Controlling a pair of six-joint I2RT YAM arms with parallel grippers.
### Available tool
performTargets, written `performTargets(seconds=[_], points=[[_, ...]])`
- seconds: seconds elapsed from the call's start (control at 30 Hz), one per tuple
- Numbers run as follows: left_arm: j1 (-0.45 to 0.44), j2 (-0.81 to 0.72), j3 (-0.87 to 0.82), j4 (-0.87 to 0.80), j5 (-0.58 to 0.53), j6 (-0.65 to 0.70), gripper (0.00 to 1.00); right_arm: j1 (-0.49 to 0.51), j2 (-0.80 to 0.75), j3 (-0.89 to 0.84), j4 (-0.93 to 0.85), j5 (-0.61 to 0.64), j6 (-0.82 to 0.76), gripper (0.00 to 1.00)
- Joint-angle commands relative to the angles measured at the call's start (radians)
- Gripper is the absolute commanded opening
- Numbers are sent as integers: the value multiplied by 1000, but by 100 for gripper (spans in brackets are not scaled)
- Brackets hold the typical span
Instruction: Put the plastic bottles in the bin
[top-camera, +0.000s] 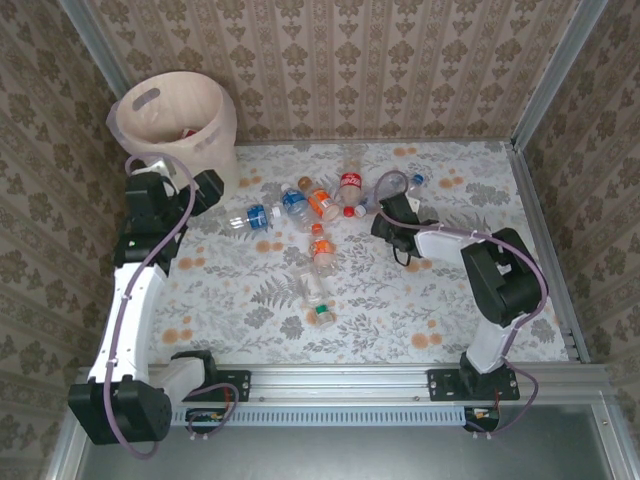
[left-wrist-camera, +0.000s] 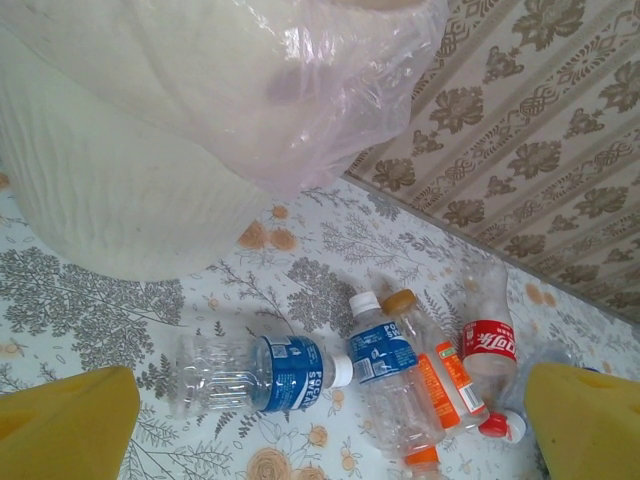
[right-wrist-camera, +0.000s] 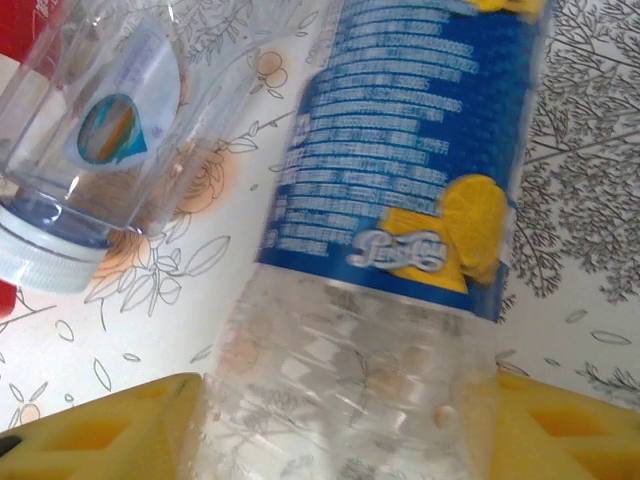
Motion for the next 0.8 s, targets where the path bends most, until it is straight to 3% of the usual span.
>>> performTargets(seconds=[0.0, 0.23, 0.4, 0.77], points=[[6, 17, 9, 5, 47, -2, 100, -5, -54, -49, 31, 30, -34, 60], [5, 29, 11, 12, 93, 10, 100, -5, -153, -154, 95, 31, -47, 53], [-9, 46, -2, 70, 189, 16, 100, -6, -263, -275, 199, -12, -86, 52], [-188, 152, 12, 172, 245, 54, 100, 51, -418, -403, 326, -179, -228, 49]])
